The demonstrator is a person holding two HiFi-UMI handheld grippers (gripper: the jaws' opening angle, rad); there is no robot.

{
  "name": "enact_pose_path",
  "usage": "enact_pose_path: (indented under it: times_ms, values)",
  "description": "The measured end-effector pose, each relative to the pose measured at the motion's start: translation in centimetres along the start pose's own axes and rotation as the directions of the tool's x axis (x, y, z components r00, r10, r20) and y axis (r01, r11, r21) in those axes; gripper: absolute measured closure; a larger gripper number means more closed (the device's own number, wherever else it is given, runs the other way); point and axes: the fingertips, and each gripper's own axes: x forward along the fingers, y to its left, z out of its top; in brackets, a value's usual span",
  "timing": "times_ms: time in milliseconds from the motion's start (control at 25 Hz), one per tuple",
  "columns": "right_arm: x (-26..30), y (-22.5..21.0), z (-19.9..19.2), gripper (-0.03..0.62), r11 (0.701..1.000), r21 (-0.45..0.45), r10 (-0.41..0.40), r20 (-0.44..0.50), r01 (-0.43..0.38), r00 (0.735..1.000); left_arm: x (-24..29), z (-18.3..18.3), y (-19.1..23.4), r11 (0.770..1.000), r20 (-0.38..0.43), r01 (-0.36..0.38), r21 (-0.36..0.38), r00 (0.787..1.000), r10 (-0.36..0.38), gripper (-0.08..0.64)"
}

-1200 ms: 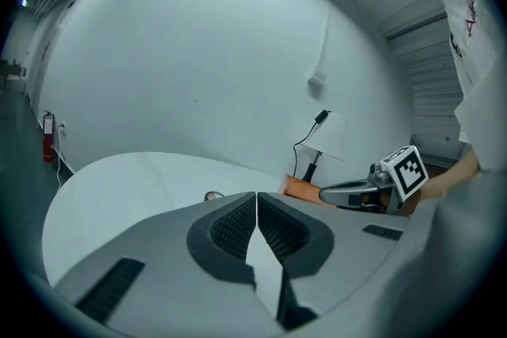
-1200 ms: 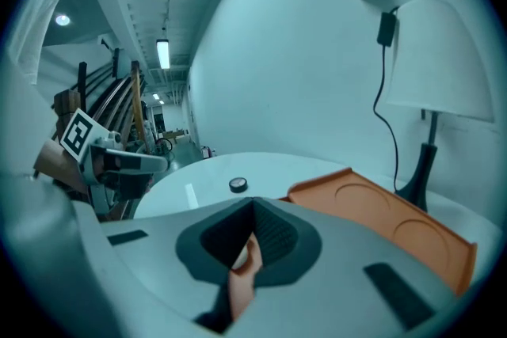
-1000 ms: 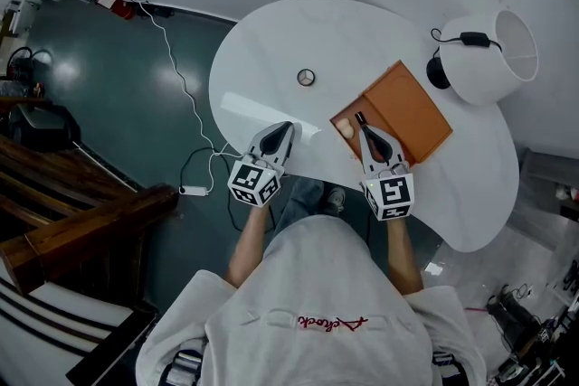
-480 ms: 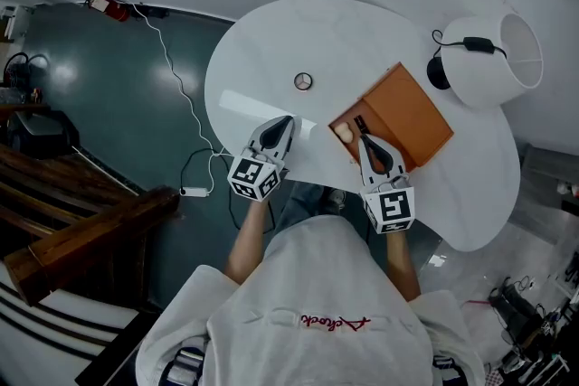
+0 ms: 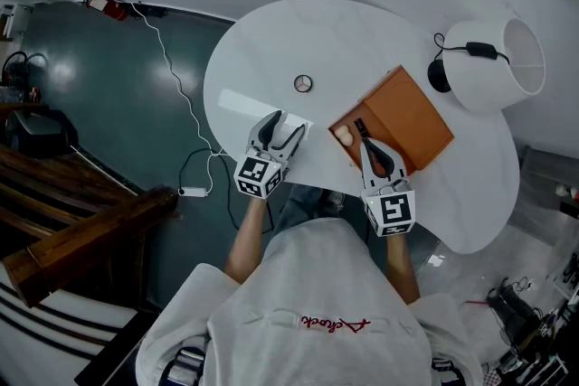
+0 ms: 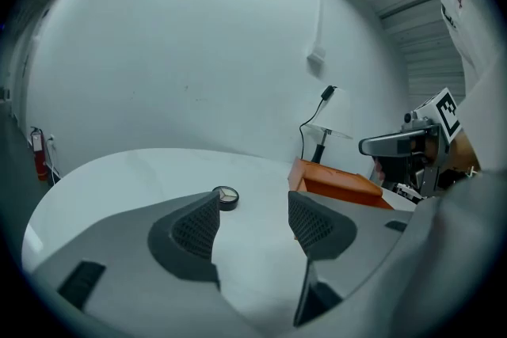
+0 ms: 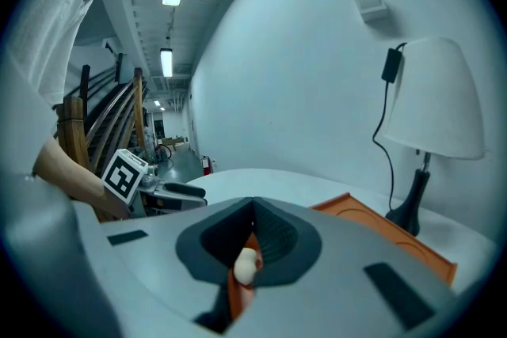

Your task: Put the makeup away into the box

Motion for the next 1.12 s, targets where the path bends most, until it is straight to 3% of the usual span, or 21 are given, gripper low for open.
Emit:
enact_pose_path:
  times_ms: [400, 680, 1120]
  values:
    - [-0.7, -1.4, -0.4, 0.572, 0.999, 0.008, -0.049, -0.013, 0.049, 0.999, 4.1, 0.1, 1.8, 1.0, -0.061, 0.019, 0.018, 0.998, -0.017, 0.305]
    - [-1.9, -3.1, -1.4, 0.572, 0.995, 0.028, -0.1, -0.03, 0.1, 0.995, 8.5, 0.2, 3.3, 0.996, -0.178, 0.025, 0.084, 0.984, -0.01, 0.306]
    - [-2.1, -3.9, -1.9, 0.572, 0.994, 0.007, -0.111, -0.048, 0.112, 0.993, 11.8, -2.3, 4.6, 0.988, -0.366, 0.015, 0.155, 0.93, 0.043, 0.307]
